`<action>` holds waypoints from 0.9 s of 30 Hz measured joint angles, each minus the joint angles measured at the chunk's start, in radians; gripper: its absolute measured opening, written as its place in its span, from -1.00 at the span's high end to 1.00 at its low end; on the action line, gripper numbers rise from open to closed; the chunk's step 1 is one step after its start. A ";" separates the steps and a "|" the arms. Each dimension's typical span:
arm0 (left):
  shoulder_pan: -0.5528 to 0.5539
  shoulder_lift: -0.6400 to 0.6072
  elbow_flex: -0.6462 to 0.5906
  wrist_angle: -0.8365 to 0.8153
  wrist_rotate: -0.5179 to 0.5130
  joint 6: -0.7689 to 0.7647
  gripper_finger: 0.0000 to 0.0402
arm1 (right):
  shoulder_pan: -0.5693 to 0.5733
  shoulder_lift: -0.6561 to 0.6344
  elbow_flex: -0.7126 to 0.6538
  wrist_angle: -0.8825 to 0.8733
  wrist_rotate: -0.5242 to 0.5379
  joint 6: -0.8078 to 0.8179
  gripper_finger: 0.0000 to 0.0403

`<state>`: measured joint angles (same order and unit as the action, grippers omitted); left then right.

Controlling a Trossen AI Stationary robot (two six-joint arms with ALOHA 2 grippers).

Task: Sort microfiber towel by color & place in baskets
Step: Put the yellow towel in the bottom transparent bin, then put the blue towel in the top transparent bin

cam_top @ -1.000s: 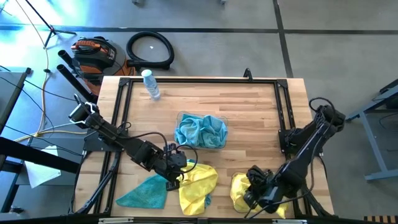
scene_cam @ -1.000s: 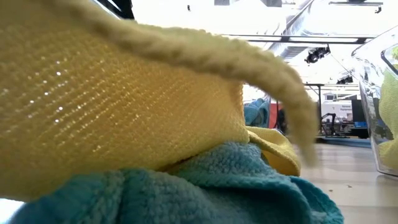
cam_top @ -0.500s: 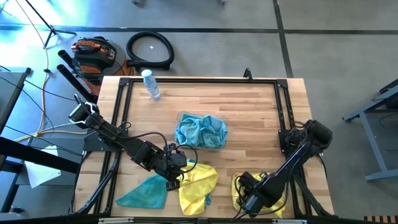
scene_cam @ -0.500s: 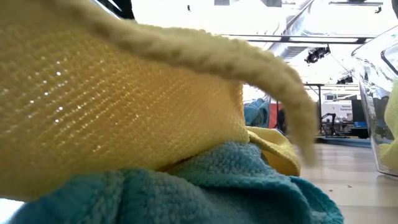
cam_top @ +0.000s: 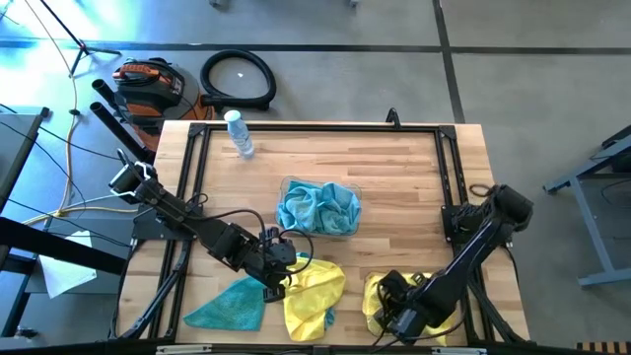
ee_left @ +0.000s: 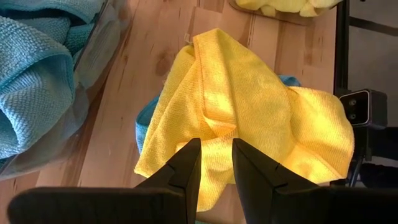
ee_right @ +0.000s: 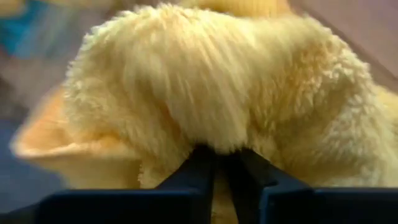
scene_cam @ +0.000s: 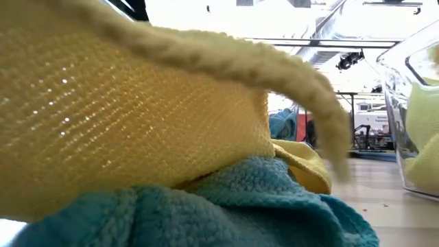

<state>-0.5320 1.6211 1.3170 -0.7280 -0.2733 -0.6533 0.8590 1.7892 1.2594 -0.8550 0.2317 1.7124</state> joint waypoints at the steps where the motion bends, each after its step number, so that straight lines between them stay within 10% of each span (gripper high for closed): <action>1: 0.000 0.000 0.000 0.001 0.000 0.000 0.62 | 0.004 -0.019 0.000 -0.001 0.008 0.006 0.76; 12: 0.000 0.000 0.000 0.000 -0.008 -0.018 0.62 | 0.039 -0.191 0.000 -0.072 0.032 -0.010 0.40; 27: 0.017 0.006 -0.001 0.084 -0.031 -0.134 0.61 | 0.096 -0.339 0.002 -0.187 0.431 -0.220 0.40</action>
<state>-0.5152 1.6268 1.3163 -0.6442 -0.3042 -0.7869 0.9549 1.4506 1.2610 -1.0424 0.6625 1.4925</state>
